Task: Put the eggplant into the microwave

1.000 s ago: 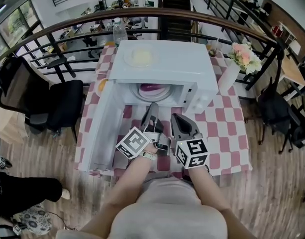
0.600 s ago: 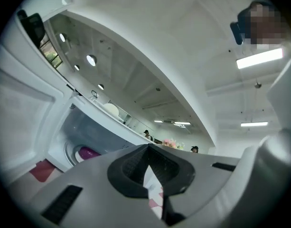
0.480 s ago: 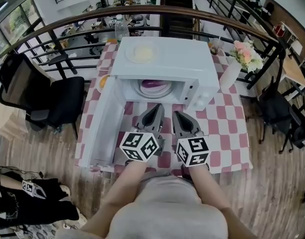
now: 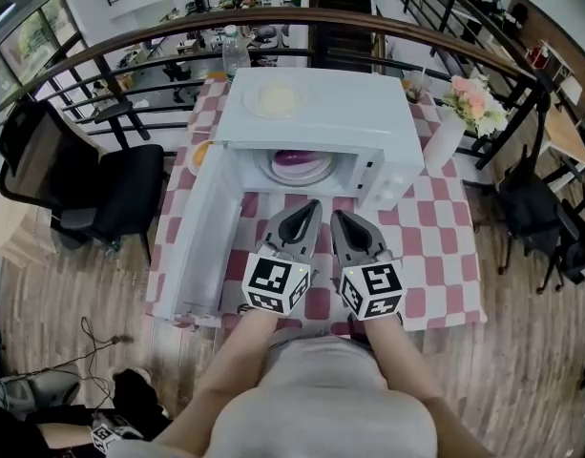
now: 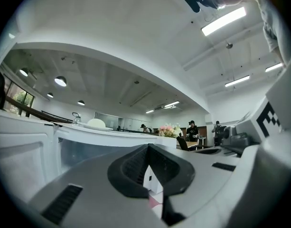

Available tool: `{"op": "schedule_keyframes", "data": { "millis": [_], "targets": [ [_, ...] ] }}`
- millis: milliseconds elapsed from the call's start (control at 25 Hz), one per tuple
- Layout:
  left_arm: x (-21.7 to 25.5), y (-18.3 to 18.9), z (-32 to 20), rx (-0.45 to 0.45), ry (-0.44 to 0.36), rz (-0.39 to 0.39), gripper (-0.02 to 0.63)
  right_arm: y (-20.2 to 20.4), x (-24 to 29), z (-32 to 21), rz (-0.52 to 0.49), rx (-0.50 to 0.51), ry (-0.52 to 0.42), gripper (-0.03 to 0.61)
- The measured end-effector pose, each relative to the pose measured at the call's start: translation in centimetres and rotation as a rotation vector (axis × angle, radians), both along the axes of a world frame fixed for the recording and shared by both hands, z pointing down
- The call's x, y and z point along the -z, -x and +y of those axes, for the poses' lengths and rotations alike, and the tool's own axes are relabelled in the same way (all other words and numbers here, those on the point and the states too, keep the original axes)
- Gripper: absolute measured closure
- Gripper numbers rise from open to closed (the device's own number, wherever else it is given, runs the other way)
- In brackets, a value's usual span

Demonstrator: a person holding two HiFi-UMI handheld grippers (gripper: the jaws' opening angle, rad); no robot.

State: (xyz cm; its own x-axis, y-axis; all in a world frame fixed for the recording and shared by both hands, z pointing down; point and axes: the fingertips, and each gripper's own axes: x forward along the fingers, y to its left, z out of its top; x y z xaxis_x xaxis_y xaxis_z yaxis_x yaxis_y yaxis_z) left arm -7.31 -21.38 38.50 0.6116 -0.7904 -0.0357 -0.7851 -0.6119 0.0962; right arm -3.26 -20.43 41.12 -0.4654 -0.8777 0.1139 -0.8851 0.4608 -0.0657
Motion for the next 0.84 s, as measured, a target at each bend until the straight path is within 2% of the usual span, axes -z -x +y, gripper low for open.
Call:
{"op": "schedule_keyframes", "data": {
  "millis": [600,840],
  "targets": [
    [-0.8,-0.8,0.3,-0.013,-0.038,-0.13,0.612,-0.5,0.6,0.1,0.018,-0.033,-0.046,0.555],
    [-1.1,-1.2,0.6,-0.02,-0.036,-0.14,0.612,-0.7,0.7,0.2,0.013,-0.032,-0.058,0.555]
  ]
}}
